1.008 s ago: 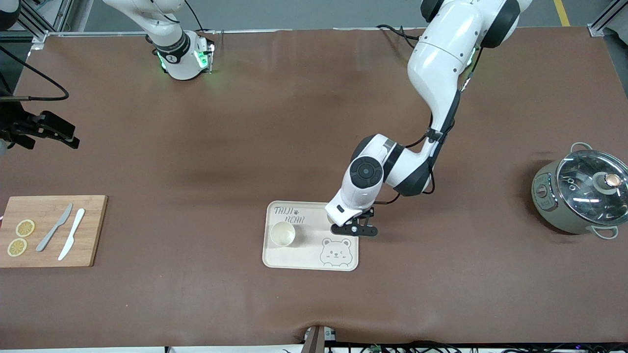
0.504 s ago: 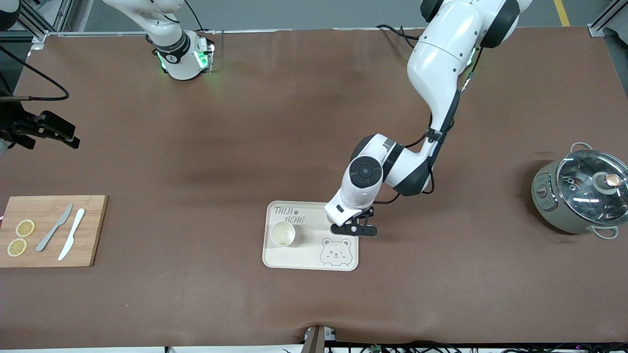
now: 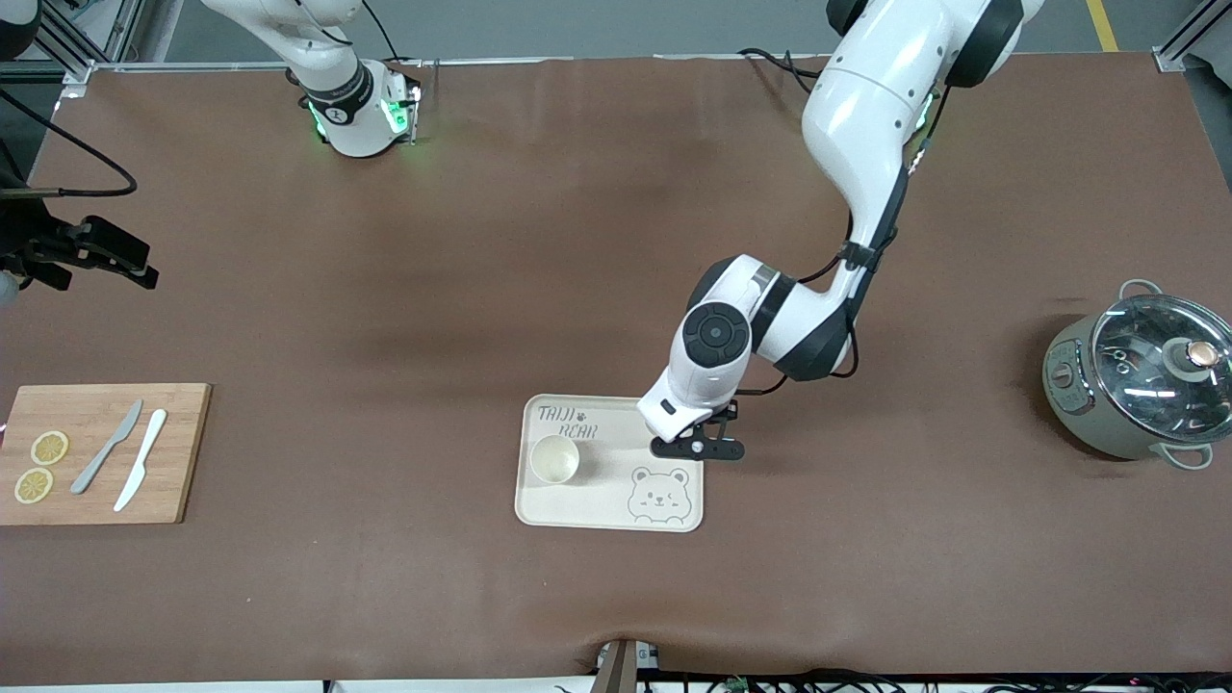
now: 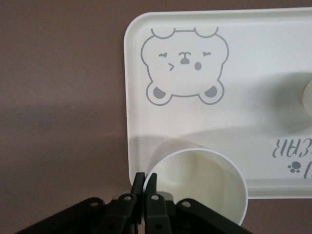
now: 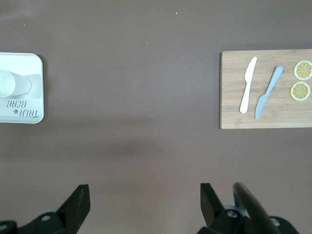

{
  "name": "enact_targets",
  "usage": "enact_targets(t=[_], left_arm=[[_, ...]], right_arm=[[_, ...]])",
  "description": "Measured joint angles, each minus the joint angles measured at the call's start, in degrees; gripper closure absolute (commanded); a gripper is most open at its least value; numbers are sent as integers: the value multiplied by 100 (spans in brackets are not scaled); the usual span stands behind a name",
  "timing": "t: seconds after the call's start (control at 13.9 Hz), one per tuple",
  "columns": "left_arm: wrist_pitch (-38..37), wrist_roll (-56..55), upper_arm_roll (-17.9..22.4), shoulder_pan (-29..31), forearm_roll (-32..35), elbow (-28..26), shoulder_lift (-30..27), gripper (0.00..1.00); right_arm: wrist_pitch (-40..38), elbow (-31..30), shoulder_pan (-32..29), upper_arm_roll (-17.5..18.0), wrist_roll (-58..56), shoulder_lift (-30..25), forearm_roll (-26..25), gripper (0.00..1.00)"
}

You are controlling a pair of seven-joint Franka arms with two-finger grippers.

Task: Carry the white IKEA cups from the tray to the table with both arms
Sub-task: 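Lift the white cup off the tray with the left gripper, then carry the cup with the left gripper toward the steel pot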

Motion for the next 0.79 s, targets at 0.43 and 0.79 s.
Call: enact_targets(t=[0.43,0.79], left_arm=[[-1013,185,53,89,0,70,-935,100],[-2047,561,63,472,1,84,-1958,100]], right_arm=[[-3,-2,0,1,0,0,0,0],[-77,-7,0,2,0,1,0,0]])
